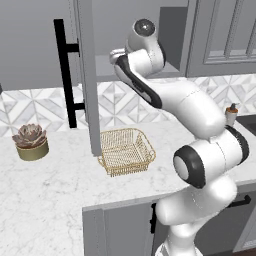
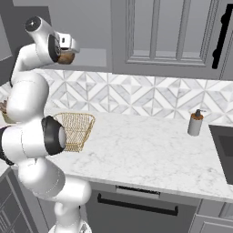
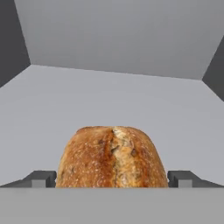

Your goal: Open the cabinet, pick up the bread from the cabinet and place it in the basket. Then move the basket to the dining counter.

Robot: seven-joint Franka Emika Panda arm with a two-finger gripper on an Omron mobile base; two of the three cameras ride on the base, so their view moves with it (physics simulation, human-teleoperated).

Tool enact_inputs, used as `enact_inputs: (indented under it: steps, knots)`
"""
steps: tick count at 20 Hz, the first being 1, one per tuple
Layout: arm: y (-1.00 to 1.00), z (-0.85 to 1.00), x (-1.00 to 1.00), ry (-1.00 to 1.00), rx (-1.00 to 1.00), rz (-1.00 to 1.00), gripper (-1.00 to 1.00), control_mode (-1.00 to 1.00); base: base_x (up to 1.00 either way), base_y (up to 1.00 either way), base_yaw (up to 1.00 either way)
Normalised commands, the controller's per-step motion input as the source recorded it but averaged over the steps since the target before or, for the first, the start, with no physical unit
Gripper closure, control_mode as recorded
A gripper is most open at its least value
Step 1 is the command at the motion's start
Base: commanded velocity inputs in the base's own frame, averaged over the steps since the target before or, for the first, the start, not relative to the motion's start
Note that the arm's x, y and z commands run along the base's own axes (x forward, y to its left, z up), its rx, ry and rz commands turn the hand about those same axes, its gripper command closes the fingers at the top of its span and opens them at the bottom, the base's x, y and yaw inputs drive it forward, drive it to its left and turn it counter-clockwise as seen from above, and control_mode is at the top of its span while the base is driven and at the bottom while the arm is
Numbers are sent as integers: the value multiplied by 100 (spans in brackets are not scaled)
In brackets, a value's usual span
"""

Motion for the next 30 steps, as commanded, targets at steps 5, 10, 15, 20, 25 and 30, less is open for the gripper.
enact_inputs:
  steps: [5,10,15,20,25,30]
  knots:
    - [-40,47,-100,-1,19,0,100,-100,0,0,0]
    - [-9,27,-100,6,13,0,100,-100,0,0,0]
    - [0,-37,-100,13,0,0,100,-100,0,0,0]
    - [0,-97,-81,13,-10,2,100,-100,0,0,0]
    - [3,-100,0,19,-9,15,100,-100,0,0,0]
    - [0,-93,59,15,-7,16,100,-100,0,0,0]
